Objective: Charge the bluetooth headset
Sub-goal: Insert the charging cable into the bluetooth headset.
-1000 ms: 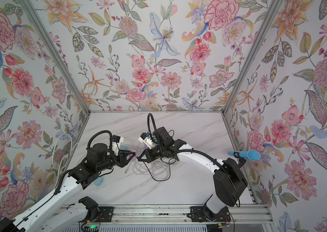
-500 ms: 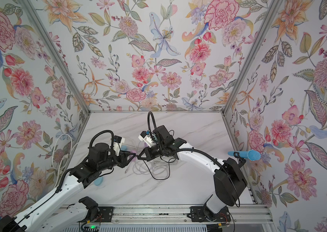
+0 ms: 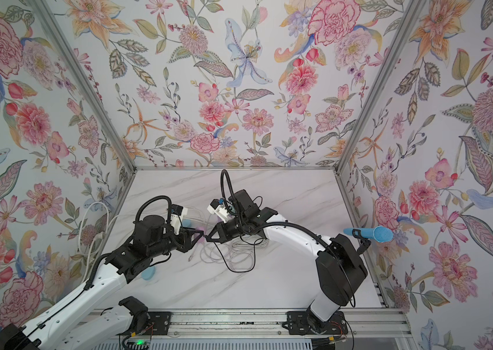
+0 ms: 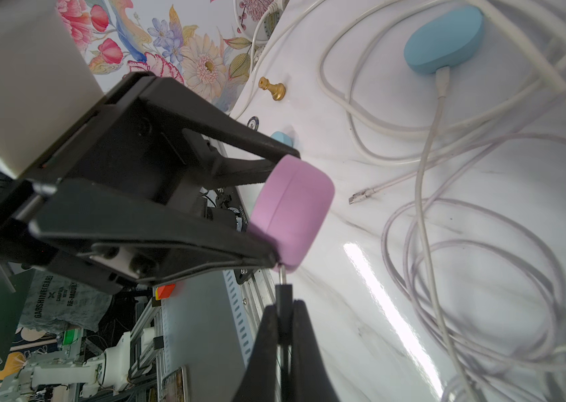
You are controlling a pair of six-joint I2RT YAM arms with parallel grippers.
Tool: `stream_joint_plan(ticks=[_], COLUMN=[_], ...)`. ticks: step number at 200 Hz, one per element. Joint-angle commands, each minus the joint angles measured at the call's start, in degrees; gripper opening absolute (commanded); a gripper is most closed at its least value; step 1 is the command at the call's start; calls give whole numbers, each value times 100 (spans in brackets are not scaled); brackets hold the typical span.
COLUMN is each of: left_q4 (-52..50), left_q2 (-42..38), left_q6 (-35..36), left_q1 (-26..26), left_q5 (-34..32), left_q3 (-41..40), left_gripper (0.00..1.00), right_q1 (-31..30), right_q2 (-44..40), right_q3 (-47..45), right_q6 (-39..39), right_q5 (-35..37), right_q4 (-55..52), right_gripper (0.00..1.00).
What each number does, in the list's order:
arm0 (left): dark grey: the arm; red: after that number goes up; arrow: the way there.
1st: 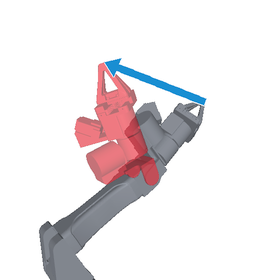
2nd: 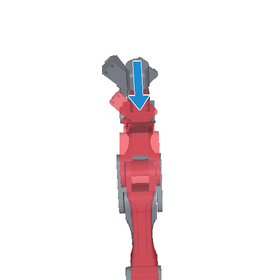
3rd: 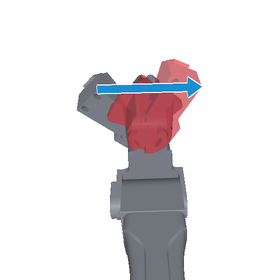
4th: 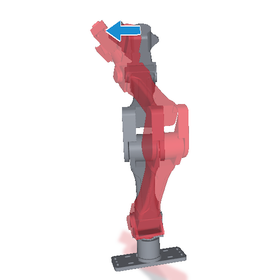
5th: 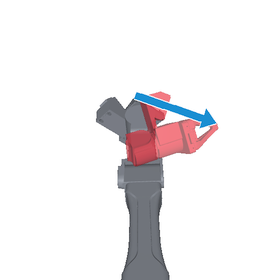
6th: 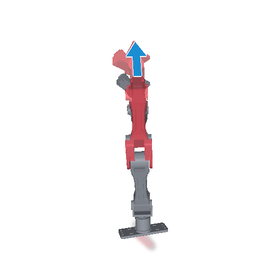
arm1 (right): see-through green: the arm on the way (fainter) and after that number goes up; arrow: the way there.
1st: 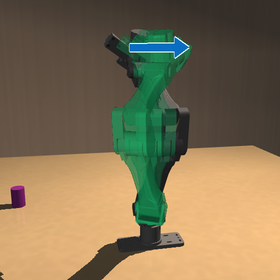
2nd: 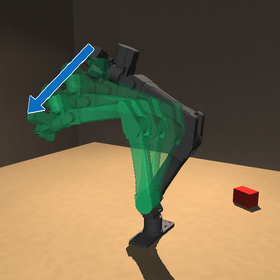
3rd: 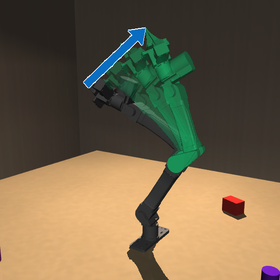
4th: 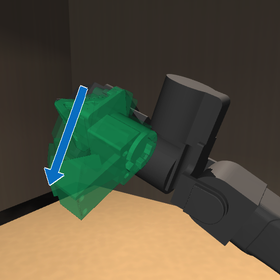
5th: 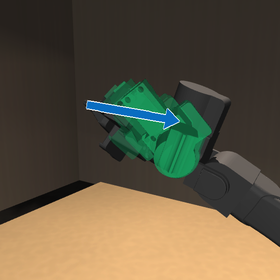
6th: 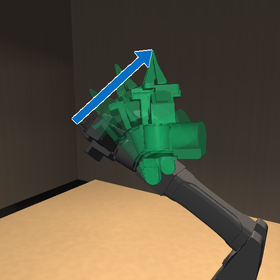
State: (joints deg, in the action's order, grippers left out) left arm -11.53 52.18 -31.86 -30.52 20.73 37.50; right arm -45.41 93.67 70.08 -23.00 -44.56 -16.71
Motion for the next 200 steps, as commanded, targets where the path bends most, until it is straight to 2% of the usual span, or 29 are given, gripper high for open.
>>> stream_joint_plan(ticks=[1,63,89,147,200], left_q4=[210,-9,-285,-196,319], left_q2=[-8,79,177,567,541], left_q6=[67,283,457,426,182], left_q1=[20,-44,-304,-973,-1150], left_q5=[170,136,-201,-510,-59], left_q3=[223,324,433,761,830], left_gripper=[0,0,0,0,0], right_q1=[-54,-2,74,51,5], right_q2=[99,164,221,475,517], right_q3=[66,147,313,729,693], right_q6=[-37,-73,-120,-144,-66], right_q5=[87,58,-48,-54,17], right_q4=[27,-19,-98,-173,-153], right_gripper=[0,0,0,0,0])
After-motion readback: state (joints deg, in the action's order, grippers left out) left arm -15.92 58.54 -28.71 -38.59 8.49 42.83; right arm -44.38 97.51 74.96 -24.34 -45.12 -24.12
